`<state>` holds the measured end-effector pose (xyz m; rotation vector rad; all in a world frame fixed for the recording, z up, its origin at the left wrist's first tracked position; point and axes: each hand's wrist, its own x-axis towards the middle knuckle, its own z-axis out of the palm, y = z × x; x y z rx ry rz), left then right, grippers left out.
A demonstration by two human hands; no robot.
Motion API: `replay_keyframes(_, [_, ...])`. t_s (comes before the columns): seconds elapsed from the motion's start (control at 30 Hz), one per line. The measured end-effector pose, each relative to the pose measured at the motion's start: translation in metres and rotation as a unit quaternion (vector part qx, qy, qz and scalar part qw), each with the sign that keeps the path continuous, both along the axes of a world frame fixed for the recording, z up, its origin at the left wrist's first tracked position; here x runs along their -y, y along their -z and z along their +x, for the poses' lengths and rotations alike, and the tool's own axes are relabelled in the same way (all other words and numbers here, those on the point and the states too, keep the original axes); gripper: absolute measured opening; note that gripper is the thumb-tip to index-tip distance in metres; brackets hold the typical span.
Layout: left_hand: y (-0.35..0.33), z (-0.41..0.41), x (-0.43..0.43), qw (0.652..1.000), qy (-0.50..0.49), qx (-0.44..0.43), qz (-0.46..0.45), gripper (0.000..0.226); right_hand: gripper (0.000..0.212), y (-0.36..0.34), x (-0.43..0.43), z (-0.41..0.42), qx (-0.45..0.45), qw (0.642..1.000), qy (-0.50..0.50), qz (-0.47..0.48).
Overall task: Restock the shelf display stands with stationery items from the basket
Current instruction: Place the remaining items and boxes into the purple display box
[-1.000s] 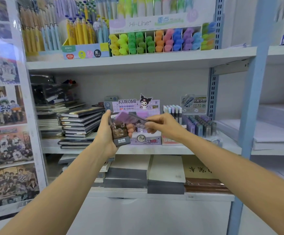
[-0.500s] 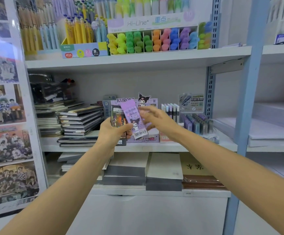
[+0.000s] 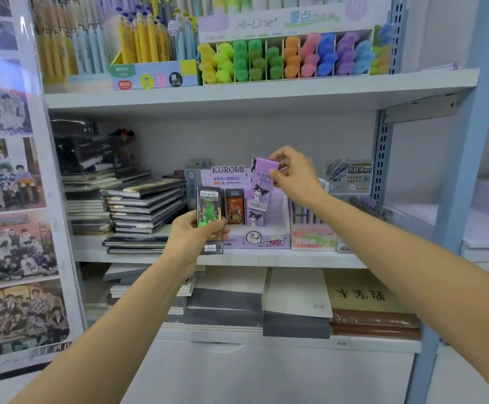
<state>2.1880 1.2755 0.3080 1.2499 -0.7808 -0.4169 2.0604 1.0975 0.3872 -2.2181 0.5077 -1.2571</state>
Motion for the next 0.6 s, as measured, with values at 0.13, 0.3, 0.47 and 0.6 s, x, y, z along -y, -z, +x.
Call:
replay_keyframes(0.13, [0.009, 0.012, 0.004, 1.000, -0.001, -0.014, -0.008, 0.012, 0.020, 0.023, 0.008, 0.020, -0.062, 0.995, 0.034, -0.067])
replay_keyframes(0.3, [0.016, 0.022, 0.010, 1.000, 0.010, 0.000, 0.001, 0.018, 0.017, 0.039, 0.015, 0.032, -0.112, 0.985, 0.052, -0.122])
replay_keyframes(0.47, [0.019, 0.022, 0.015, 1.000, 0.023, -0.004, 0.006, 0.031, 0.017, 0.025, 0.021, 0.033, -0.166, 0.979, 0.033, -0.114])
replay_keyframes(0.6, [0.020, 0.021, 0.016, 0.999, 0.030, -0.013, 0.003, 0.029, 0.016, 0.022, 0.019, 0.038, -0.184, 0.976, 0.029, -0.115])
